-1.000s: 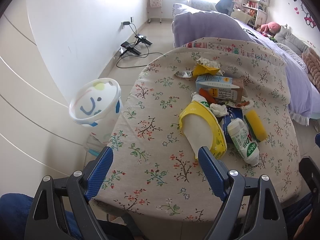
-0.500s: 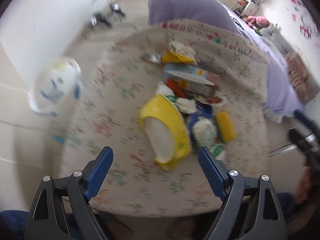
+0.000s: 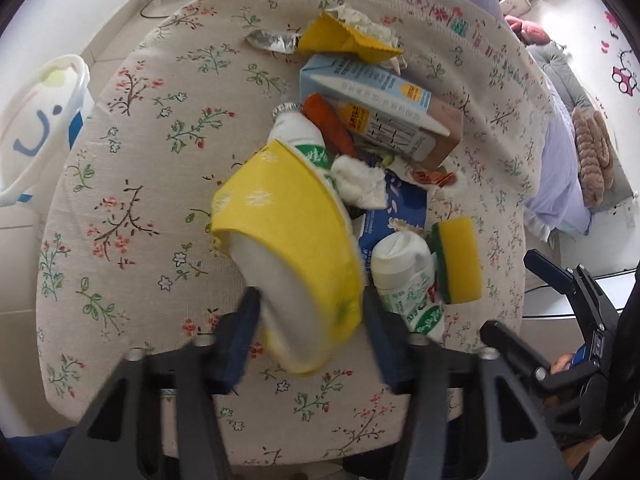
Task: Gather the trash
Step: 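Grasp the yellow wrapper with the left tool while the right tool grasps the yellow sponge, then carry both items to the white bucket and open both tools to drop them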
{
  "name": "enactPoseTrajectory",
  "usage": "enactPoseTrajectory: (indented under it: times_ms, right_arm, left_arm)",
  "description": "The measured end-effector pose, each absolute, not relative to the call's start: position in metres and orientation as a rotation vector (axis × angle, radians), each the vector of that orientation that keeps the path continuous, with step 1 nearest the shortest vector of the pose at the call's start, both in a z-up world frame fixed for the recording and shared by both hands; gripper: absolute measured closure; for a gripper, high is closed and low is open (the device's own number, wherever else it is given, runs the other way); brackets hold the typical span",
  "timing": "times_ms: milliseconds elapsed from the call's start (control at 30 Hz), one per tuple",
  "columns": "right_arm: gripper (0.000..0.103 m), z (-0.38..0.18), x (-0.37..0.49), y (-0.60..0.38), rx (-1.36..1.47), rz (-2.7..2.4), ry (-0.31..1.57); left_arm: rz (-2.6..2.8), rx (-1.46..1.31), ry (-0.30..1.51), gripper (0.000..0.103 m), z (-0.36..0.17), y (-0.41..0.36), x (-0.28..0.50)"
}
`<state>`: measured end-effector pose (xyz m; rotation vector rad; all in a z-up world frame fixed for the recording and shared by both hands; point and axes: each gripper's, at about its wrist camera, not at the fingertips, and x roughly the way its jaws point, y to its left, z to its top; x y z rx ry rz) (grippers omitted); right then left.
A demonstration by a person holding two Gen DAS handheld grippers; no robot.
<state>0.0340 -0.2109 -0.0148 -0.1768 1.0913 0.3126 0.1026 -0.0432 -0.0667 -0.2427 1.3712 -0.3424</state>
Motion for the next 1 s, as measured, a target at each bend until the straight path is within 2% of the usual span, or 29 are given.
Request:
enactPoseTrajectory:
  times_ms: [200, 300, 333, 367, 400, 467, 567, 733, 1000]
  right_arm:
    - [0.023, -0.035, 0.043, -0.200, -0.190, 0.321, 1.117]
    - [0.032, -0.040, 0.048, -0.198, -0.182, 0.319, 1.127]
    - [0.040, -0.042, 0.049, -0.197, -0.186, 0.322, 1.129]
    - [0.054, -0.043, 0.050, -0.195, -0.191, 0.328, 1.131]
    - [0.054, -0.043, 0.051, -0.193, -0.192, 0.330, 1.129]
    - [0.065, -0.039, 0.051, -0.193, -0.184, 0.340, 1.110]
    - [0.074, -0.028, 0.048, -0.196, -0.163, 0.346, 1.064]
    - [0.079, -0.005, 0.038, -0.213, -0.097, 0.309, 0.981]
    - [0.079, 0.037, 0.032, -0.216, 0.056, 0.301, 0.832]
  left_arm:
    - [-0.367, -0.247, 1.303, 0.071, -0.059, -0.042, 0.101]
    - [-0.373, -0.251, 1.281, 0.072, -0.054, -0.038, 0.098]
    - [-0.375, -0.256, 1.276, 0.072, -0.053, -0.036, 0.096]
    - [-0.377, -0.262, 1.274, 0.072, -0.051, -0.033, 0.096]
    - [-0.378, -0.269, 1.273, 0.072, -0.048, -0.027, 0.096]
    - [-0.383, -0.282, 1.265, 0.072, -0.043, -0.020, 0.095]
    - [-0.384, -0.304, 1.240, 0.072, -0.030, -0.003, 0.095]
    - [-0.358, -0.349, 1.192, 0.072, -0.013, 0.030, 0.098]
    - [-0.248, -0.448, 1.124, 0.072, 0.017, 0.112, 0.126]
